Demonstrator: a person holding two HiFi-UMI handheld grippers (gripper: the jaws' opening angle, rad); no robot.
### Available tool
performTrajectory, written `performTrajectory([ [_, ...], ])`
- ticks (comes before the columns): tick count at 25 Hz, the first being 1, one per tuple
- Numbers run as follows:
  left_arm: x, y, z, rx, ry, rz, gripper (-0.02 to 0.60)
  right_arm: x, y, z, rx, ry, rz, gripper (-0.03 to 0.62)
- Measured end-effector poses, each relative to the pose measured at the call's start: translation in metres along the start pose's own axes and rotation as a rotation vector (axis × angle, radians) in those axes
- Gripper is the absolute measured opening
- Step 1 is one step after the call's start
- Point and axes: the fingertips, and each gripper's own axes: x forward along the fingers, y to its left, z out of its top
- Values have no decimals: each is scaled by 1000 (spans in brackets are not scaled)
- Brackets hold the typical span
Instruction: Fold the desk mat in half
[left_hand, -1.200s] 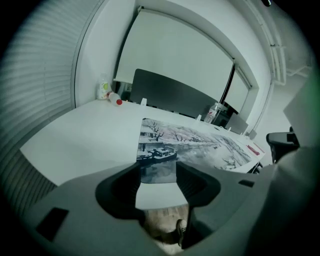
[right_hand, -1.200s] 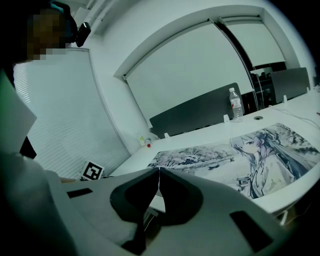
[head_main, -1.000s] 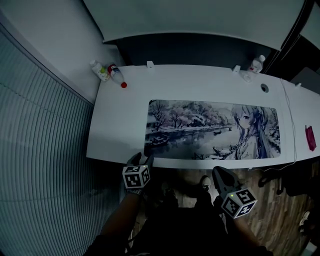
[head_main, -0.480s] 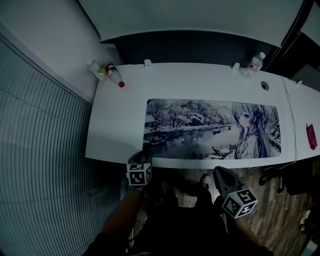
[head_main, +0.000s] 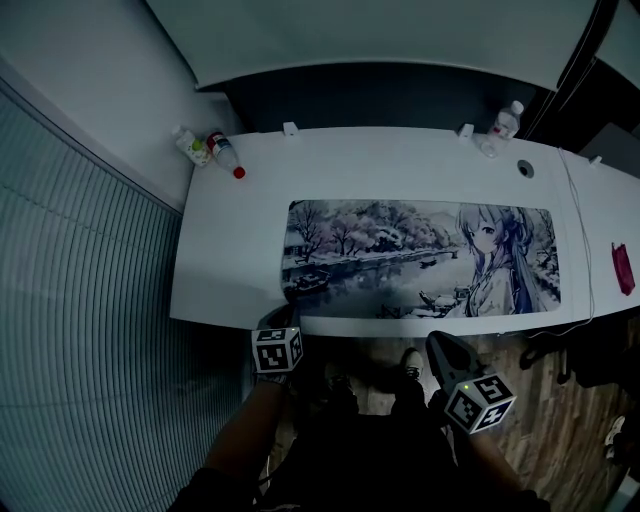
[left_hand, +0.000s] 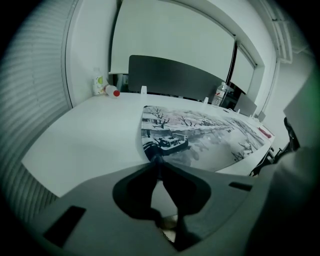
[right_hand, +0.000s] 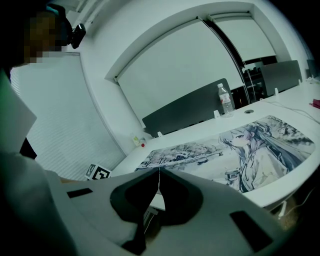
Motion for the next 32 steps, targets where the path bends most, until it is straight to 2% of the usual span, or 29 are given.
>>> performTrajectory([
  [7,-13,-12,15,3,-43,-22,35,-2,-5,3,22,-12,5,25],
  [17,-25,-51,37,23,-101,-101,32,-5,-9,12,31,-38,15,25],
  [32,-19,-118,47,57,-103,-192,32,-34,-39,25,48,-74,-18,25],
])
